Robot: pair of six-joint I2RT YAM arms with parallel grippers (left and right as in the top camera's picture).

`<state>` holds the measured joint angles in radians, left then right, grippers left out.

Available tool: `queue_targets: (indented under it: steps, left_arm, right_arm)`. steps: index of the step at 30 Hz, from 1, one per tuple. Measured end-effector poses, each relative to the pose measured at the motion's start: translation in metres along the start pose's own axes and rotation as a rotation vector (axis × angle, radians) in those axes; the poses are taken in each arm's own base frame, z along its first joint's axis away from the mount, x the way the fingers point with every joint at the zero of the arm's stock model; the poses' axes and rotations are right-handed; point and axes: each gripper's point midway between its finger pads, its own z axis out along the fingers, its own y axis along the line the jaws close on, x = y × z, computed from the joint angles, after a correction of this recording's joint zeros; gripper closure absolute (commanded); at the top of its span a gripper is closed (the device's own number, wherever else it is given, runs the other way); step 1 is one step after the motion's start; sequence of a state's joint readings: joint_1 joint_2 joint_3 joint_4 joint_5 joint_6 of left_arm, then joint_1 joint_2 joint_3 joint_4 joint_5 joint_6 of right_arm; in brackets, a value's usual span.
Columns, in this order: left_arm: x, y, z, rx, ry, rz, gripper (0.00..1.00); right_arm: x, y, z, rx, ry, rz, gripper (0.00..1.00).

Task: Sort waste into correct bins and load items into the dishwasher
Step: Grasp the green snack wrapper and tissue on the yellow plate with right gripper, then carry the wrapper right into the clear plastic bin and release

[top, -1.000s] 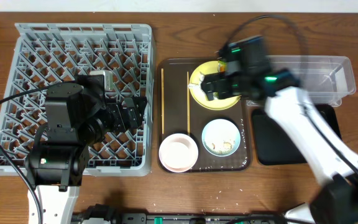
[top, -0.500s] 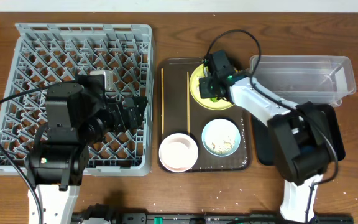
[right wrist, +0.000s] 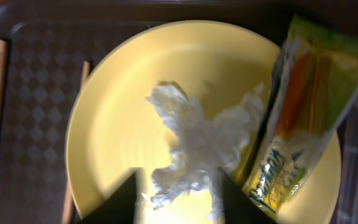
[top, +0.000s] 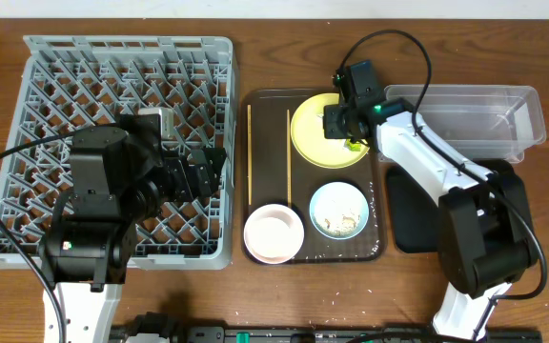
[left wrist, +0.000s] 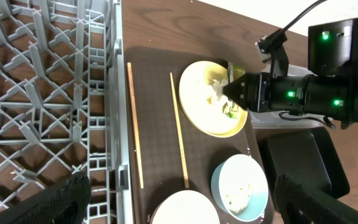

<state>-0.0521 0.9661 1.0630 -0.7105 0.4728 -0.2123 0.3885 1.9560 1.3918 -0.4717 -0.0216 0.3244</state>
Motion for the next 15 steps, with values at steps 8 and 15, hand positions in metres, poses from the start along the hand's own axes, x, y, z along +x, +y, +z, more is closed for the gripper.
queue_targets:
  steps: [8,15]
  left_arm:
    - [0.0,0.0,0.0,0.0,0.0,0.0,0.05]
    - [0.0,0.0,0.0,0.0,0.0,0.0,0.05]
  right_arm:
    - [-0.007,-0.009,0.013,0.074,-0.046,-0.011,0.51]
    - [0.016,-0.011,0.055,0.057,0.028,0.011,0.99]
